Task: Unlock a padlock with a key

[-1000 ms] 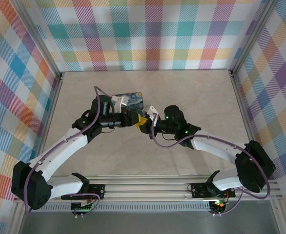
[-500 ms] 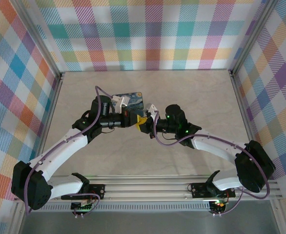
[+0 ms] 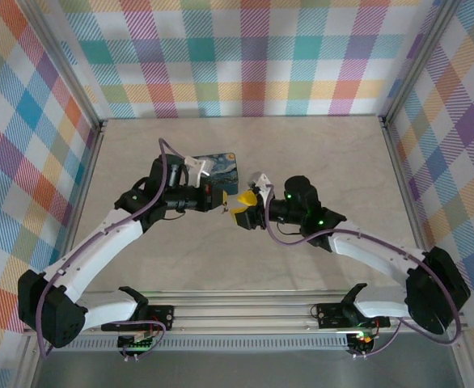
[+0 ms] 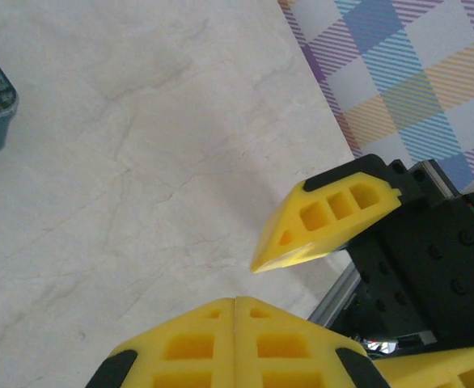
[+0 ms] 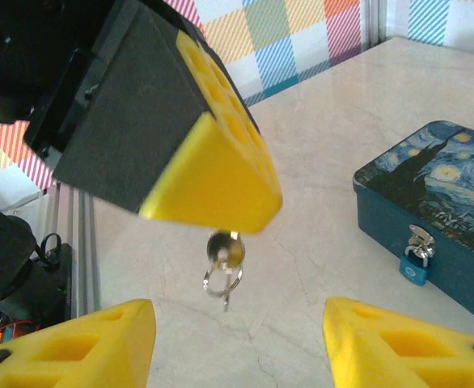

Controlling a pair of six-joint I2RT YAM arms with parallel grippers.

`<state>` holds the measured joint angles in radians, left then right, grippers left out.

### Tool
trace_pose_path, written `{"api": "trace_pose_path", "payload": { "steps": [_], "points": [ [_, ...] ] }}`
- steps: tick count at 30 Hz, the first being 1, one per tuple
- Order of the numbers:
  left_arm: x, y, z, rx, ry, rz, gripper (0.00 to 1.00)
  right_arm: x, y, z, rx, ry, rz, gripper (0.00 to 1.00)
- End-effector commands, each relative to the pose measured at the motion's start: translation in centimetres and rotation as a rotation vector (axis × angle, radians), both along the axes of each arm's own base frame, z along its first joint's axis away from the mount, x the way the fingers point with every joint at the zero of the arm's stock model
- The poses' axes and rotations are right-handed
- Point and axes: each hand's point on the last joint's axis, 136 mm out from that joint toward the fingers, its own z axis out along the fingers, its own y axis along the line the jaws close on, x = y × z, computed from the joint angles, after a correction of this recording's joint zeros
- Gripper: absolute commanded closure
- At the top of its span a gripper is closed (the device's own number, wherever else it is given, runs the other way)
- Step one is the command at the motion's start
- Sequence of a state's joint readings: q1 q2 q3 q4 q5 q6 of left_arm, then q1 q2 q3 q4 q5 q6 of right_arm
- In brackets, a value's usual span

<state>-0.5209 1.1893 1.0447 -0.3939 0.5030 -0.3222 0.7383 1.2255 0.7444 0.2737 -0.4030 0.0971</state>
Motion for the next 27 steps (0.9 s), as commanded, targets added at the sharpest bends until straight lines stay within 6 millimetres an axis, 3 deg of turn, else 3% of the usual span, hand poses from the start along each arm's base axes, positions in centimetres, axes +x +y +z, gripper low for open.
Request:
{"api": "trace_pose_path", "payload": {
  "steps": [1, 7, 14, 22, 27],
  "points": [
    [-0.2, 0.5, 0.6, 0.059, -0.041, -0.044, 1.00, -0.7, -1.0, -0.1, 0.003, 0.052, 0.010, 0.46],
    [-1.3, -0.5, 1.6, 0.041, -0.058, -0.156, 1.00, -1.6, -0.4, 1.0, 0.045, 0.118, 0.107, 0.55],
    [-2.1, -1.2, 2.6, 0.015, -0.080, -0.238, 1.00, -2.8, 0.9, 1.8, 0.068, 0.162, 0.238, 0.55],
    [-2.4, -1.8, 2.9, -0.017, -0.075, -0.276, 1.00, -2.5, 1.9, 2.2, 0.094, 0.182, 0.283, 0.55],
    [-2.5, -2.0, 2.9, -0.028, -0.070, -0.287, 1.00, -2.1, 2.5, 2.2, 0.109, 0.201, 0.302, 0.65]
  ]
}}
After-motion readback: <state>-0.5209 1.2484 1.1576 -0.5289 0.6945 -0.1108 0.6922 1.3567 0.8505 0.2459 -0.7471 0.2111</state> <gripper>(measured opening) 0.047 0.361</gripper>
